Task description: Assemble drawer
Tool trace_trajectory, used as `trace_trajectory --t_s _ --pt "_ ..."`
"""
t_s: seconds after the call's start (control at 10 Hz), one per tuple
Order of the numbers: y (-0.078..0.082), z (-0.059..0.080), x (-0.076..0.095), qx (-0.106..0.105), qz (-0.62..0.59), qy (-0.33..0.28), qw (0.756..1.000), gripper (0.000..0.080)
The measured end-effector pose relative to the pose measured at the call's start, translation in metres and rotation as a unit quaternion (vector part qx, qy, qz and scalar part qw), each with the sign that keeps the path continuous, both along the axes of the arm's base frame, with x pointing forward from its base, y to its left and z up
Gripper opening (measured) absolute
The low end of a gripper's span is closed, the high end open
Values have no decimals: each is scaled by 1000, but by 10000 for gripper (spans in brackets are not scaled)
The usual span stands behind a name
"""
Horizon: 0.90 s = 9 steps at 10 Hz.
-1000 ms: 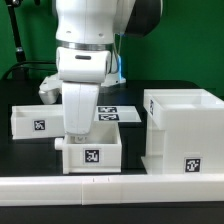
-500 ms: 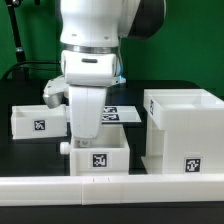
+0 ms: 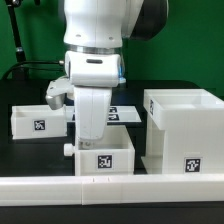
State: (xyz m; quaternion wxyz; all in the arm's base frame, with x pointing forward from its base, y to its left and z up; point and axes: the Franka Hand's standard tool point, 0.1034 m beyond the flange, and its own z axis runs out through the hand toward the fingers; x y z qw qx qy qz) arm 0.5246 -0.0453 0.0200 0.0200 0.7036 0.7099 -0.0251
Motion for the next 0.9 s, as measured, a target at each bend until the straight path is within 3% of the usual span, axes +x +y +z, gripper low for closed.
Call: trace_trajectory --t_s 0.7,0.9 --pt "32 2 18 6 4 -6 1000 42" --pt "35 -1 19 7 10 5 1000 42"
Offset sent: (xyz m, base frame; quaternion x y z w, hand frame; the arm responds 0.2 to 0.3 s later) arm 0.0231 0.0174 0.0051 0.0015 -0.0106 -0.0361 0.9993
